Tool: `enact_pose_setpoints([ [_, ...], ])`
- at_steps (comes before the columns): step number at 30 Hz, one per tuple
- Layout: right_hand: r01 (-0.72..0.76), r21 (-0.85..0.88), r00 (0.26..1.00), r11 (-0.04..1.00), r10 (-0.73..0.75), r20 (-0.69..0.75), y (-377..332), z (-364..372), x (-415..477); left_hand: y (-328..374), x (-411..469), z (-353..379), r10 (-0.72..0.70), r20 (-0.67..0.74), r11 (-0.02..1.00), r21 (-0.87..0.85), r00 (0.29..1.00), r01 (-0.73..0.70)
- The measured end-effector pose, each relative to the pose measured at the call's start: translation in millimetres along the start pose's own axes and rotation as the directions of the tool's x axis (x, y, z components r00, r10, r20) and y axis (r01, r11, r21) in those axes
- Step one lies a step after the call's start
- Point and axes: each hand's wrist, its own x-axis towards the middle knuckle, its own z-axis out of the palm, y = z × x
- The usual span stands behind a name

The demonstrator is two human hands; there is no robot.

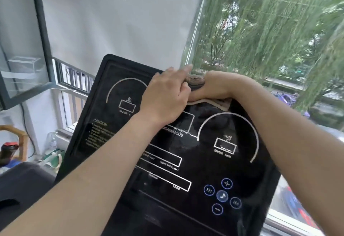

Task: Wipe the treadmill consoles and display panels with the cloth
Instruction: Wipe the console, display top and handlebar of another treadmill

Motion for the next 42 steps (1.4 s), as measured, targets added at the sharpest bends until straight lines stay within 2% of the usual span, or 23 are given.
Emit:
enact_pose_setpoints([
  [3,-0.053,0.016,0.999,0.998,0.053,-0.007,57.2,2.7,-41.8,40.0,-2.1,28.6,0.190,0.043,0.981,0.022,0.981,-0.191],
  [5,-0.091,0.032,0.996,0.995,0.091,-0.010,87.9,4.5,-70.5,68.5,-5.4,48.9,0.244,0.066,0.970,-0.011,0.967,-0.244],
  [7,-0.137,0.076,0.991,0.988,0.137,0.008,105.7,0.8,-90.0,90.8,-7.5,64.9,0.267,0.052,0.963,-0.060,0.962,-0.264],
  [10,-0.163,-0.050,0.975,0.985,0.168,0.142,96.3,-11.2,-84.7,98.7,-5.0,72.1,0.235,-0.017,0.969,-0.077,0.972,-0.236],
  [11,-0.156,-0.081,0.976,0.984,0.166,0.143,87.9,-13.8,-74.6,94.2,-3.5,70.7,0.213,-0.039,0.975,-0.053,0.976,-0.215],
  [14,0.003,-0.019,1.000,1.000,-0.003,-0.002,54.5,-2.1,-41.3,67.2,6.0,54.3,0.035,-0.117,0.999,0.026,0.993,-0.032],
  [16,0.062,0.013,0.991,0.998,-0.060,-0.122,38.4,8.5,-27.6,54.5,12.7,42.5,-0.050,-0.139,0.997,0.051,0.989,0.058],
  [20,0.051,0.002,0.975,0.999,-0.049,-0.215,46.7,12.0,-44.1,72.1,8.1,45.2,0.012,-0.068,0.995,0.101,0.998,-0.005],
  [23,-0.068,0.030,0.975,0.997,0.072,-0.209,82.0,15.1,-80.0,107.9,0.7,63.8,0.084,0.008,0.988,0.127,0.996,-0.084],
  [25,-0.109,0.176,0.945,0.978,0.157,-0.287,106.8,23.0,-101.6,133.8,0.7,77.4,0.135,0.058,0.983,0.119,0.989,-0.141],
  [29,-0.035,0.520,0.745,0.853,0.369,-0.555,127.4,57.0,-109.2,154.3,3.7,89.8,0.171,0.107,0.979,0.090,0.979,-0.181],
  [30,0.021,0.608,0.699,0.794,0.423,-0.577,126.8,67.4,-109.8,156.0,2.3,91.4,0.184,0.118,0.977,0.090,0.976,-0.196],
  [32,0.130,0.789,0.630,0.600,0.565,-0.533,122.7,88.8,-113.3,160.9,-4.6,95.7,0.246,0.145,0.962,0.085,0.958,-0.259],
  [34,0.161,0.888,0.622,0.432,0.654,-0.431,115.7,115.3,-119.5,164.2,-19.5,102.1,0.351,0.177,0.928,0.064,0.920,-0.367],
  [36,0.161,0.933,0.653,0.322,0.674,-0.345,103.1,147.2,-130.7,158.6,-44.0,108.9,0.475,0.191,0.869,0.051,0.859,-0.492],
  [39,0.100,0.960,0.696,0.263,0.671,-0.257,79.8,212.2,-161.8,135.7,-108.6,122.0,0.549,0.195,0.823,0.040,0.812,-0.566],
  [42,0.044,0.980,0.717,0.194,0.677,-0.166,61.2,269.6,-193.3,122.5,-176.9,130.3,0.533,0.257,0.832,0.014,0.806,-0.555],
])
